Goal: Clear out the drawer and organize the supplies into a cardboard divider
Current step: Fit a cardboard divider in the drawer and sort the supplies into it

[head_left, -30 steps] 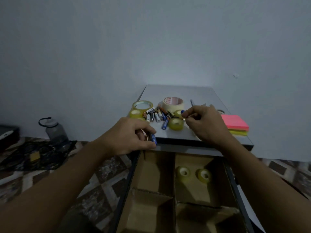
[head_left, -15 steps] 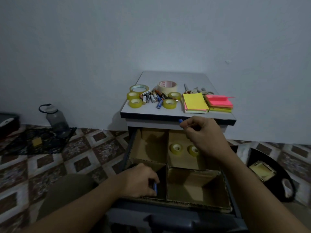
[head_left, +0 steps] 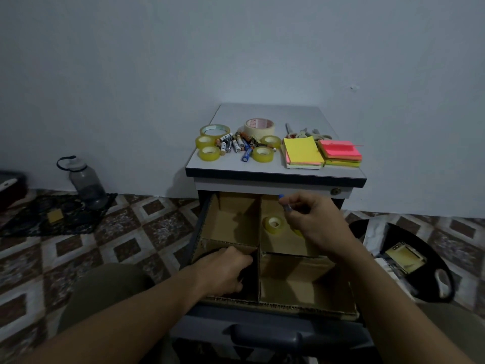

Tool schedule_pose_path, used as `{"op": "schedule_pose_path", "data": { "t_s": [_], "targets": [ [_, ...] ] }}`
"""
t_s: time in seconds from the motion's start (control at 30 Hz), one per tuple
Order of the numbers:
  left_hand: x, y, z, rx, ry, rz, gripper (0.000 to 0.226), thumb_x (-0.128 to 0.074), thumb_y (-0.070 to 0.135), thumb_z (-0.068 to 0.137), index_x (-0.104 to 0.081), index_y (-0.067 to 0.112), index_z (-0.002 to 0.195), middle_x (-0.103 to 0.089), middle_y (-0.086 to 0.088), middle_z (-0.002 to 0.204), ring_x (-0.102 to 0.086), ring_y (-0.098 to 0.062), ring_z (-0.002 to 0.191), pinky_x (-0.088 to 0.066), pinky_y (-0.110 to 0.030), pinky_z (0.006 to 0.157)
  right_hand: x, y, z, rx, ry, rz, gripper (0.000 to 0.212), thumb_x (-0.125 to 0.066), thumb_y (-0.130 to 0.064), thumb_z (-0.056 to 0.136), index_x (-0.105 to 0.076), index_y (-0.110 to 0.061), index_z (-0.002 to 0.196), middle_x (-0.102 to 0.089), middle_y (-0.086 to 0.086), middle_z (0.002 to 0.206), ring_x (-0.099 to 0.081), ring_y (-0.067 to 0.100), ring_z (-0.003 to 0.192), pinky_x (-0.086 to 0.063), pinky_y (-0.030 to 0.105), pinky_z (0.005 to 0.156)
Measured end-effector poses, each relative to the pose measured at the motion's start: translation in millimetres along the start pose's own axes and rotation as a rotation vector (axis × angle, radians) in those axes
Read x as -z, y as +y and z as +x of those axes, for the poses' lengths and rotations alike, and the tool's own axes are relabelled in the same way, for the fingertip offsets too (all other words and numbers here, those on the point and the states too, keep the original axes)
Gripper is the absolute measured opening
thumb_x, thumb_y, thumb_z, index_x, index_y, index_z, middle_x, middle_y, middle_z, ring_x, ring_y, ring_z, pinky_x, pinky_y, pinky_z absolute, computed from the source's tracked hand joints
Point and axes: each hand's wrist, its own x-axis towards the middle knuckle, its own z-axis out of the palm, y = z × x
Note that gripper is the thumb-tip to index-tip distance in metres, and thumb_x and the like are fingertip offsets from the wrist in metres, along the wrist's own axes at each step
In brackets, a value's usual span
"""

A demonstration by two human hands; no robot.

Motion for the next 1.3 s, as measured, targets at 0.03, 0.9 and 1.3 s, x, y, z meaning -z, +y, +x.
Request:
{"op": "schedule_pose_path", "data": {
  "t_s": [0.03,0.9,1.3],
  "targets": [
    [0.7,1.9,0.4,0.001,0.021,0.033,0.019,-0.072,0.016,0.083,-0.056,0.012,0.092,-0.064,-0.007,0.096,-0.062,-0.021,0.083,-0.057,-0.038,0.07,-1.0,1.7,-0.2,-0.004,-0.003,-0.002,0.021,-0.063,-0.019,0.093,-0.068,-0.03,0.111,-0.068,-0.005,0.103,-0.065,0.008,0.091,-0.058,0.031,0.078],
    [67.6,-38.8,-42.7,0.228,0.34,-0.48,0.015,-0.065,0.026,0.093,-0.071,0.025,0.107,-0.065,0.01,0.097,-0.06,-0.004,0.086,-0.048,-0.022,0.075,-27.8,1.6,-13.0,0.075,-0.185,-0.035,0.021,-0.068,-0.02,0.09,-0.067,-0.034,0.106,-0.067,-0.01,0.102,-0.064,0.002,0.093,-0.056,0.024,0.079],
    [63.9,-81.0,-20.4,0.419,0.454,-0.796,0.025,-0.056,0.016,0.099,-0.071,0.036,0.097,-0.067,-0.022,0.112,-0.06,-0.029,0.084,-0.056,-0.046,0.074,-99.6,-12.3,-30.8,0.097,-0.539,-0.193,0.025,-0.067,-0.017,0.09,-0.069,-0.029,0.112,-0.067,-0.009,0.105,-0.063,0.004,0.093,-0.058,0.03,0.084]
  ]
}}
